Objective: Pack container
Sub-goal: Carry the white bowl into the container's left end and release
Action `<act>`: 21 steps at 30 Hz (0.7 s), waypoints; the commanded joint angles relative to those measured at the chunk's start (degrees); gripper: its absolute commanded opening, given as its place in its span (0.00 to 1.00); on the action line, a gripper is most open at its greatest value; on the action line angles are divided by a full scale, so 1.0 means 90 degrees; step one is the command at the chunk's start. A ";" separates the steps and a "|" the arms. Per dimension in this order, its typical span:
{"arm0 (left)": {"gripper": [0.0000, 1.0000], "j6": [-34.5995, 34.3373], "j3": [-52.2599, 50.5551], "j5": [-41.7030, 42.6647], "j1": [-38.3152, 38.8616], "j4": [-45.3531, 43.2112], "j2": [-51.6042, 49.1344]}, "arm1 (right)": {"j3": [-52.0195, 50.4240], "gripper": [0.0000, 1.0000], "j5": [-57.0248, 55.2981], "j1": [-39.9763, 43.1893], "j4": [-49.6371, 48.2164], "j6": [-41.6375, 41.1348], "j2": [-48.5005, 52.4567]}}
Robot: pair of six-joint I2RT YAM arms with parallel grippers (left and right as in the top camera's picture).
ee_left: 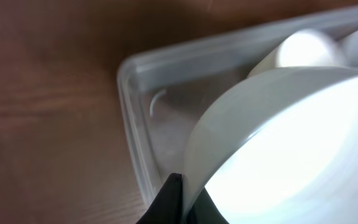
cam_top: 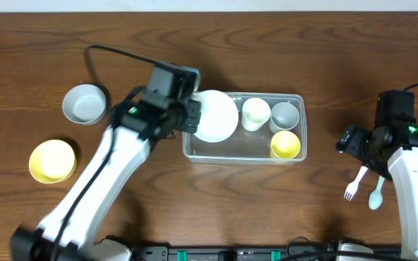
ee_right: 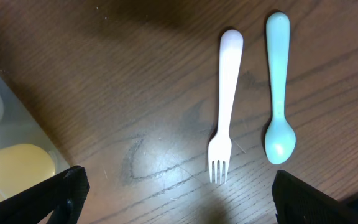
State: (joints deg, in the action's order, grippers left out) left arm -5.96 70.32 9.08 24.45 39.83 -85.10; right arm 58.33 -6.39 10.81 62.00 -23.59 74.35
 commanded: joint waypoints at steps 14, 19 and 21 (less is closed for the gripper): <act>0.10 -0.0036 0.0107 0.0092 0.0046 -0.0614 -0.1761 | -0.0012 0.96 -0.0024 0.0049 0.0015 0.0058 -0.0010; 0.24 -0.0034 0.0107 0.0090 0.0049 -0.0639 -0.1919 | -0.0012 0.96 -0.0022 0.0049 0.0017 0.0058 -0.0010; 0.24 -0.0034 0.0107 0.0090 0.0049 -0.0685 -0.1911 | -0.0012 0.96 -0.0024 0.0049 0.0017 0.0058 -0.0010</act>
State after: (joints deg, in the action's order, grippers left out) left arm -6.20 70.32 9.89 24.86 34.02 -102.02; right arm 58.33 -6.39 10.81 62.08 -23.59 74.35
